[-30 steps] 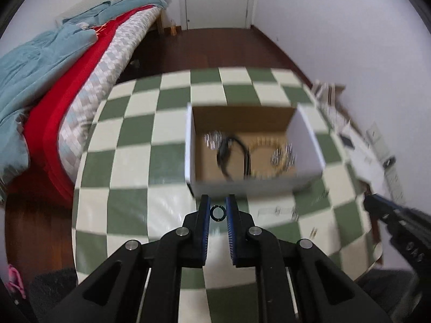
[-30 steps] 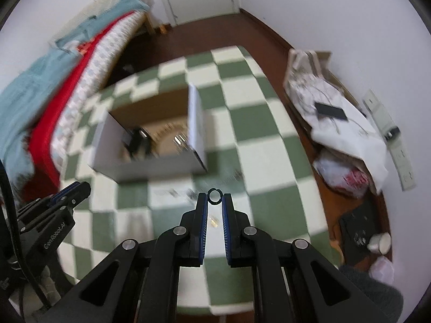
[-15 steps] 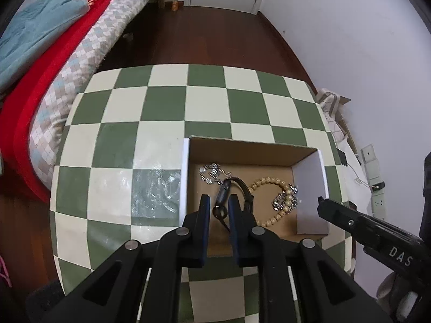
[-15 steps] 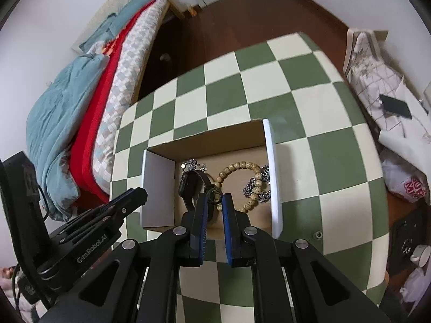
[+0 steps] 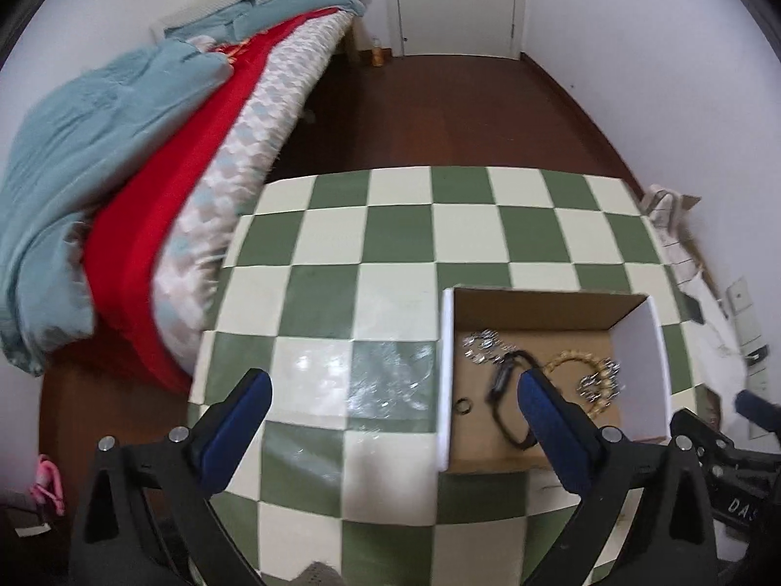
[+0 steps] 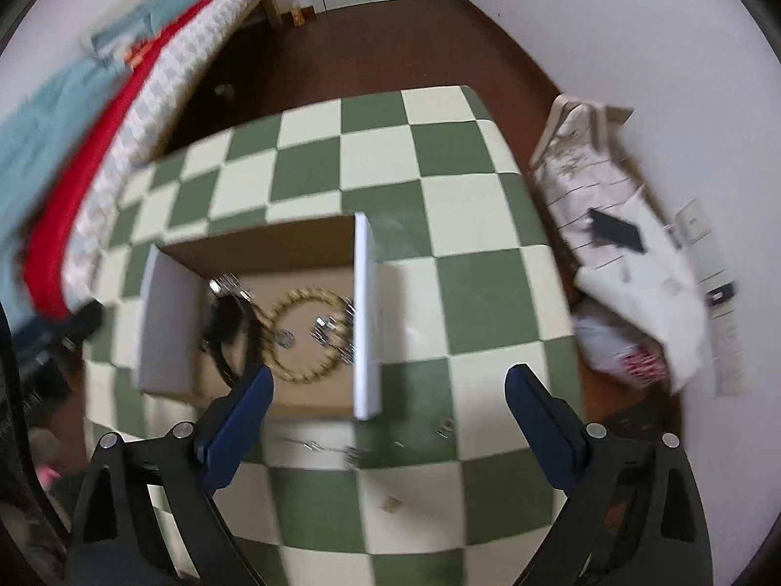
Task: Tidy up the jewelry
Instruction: 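Withdraw both open grippers from the box toward the remaining jewelry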
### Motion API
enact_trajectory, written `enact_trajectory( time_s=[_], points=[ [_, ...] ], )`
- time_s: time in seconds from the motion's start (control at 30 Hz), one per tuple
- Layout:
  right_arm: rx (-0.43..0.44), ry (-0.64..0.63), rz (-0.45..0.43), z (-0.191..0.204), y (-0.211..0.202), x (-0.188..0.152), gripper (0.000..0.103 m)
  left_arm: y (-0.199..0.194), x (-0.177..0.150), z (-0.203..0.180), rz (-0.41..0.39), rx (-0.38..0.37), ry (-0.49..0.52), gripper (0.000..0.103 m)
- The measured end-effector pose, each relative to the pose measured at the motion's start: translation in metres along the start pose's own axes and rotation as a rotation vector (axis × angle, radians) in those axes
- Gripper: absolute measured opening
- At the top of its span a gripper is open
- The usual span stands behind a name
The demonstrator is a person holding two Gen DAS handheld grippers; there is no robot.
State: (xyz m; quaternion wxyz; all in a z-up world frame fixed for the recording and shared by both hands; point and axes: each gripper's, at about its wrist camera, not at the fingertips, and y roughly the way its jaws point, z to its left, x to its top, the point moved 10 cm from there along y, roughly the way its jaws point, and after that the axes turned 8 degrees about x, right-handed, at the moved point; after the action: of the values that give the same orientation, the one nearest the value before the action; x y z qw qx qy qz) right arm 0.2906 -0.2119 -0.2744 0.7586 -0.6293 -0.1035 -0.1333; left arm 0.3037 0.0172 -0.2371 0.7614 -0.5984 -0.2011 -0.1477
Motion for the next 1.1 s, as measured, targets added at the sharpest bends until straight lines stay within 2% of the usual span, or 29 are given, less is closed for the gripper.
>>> enact_trajectory(
  time_s=[0.07, 0.37, 0.8, 0.9, 1.0, 1.1],
  points=[
    [-0.023, -0.019, -0.006, 0.001, -0.002, -0.007, 0.103, -0.002, -0.006, 0.003, -0.005, 0.010, 0.000, 0.103],
    [-0.042, -0.064, -0.076, 0.021, -0.031, -0.023, 0.103, -0.035, -0.023, 0.010, -0.069, 0.016, 0.017, 0.103],
    [-0.041, -0.077, -0.218, 0.035, -0.109, -0.048, 0.103, -0.106, -0.040, 0.030, -0.189, 0.012, 0.019, 0.103],
    [-0.016, -0.073, -0.242, 0.040, -0.124, -0.057, 0.103, -0.116, -0.043, 0.035, -0.204, 0.016, 0.002, 0.103],
    [0.035, -0.041, -0.244, 0.038, -0.130, -0.066, 0.103, -0.120, -0.049, 0.040, -0.220, 0.057, -0.009, 0.103],
    [0.051, 0.002, -0.231, 0.025, -0.125, -0.075, 0.103, -0.113, -0.056, 0.043, -0.230, 0.155, 0.005, 0.103]
  ],
)
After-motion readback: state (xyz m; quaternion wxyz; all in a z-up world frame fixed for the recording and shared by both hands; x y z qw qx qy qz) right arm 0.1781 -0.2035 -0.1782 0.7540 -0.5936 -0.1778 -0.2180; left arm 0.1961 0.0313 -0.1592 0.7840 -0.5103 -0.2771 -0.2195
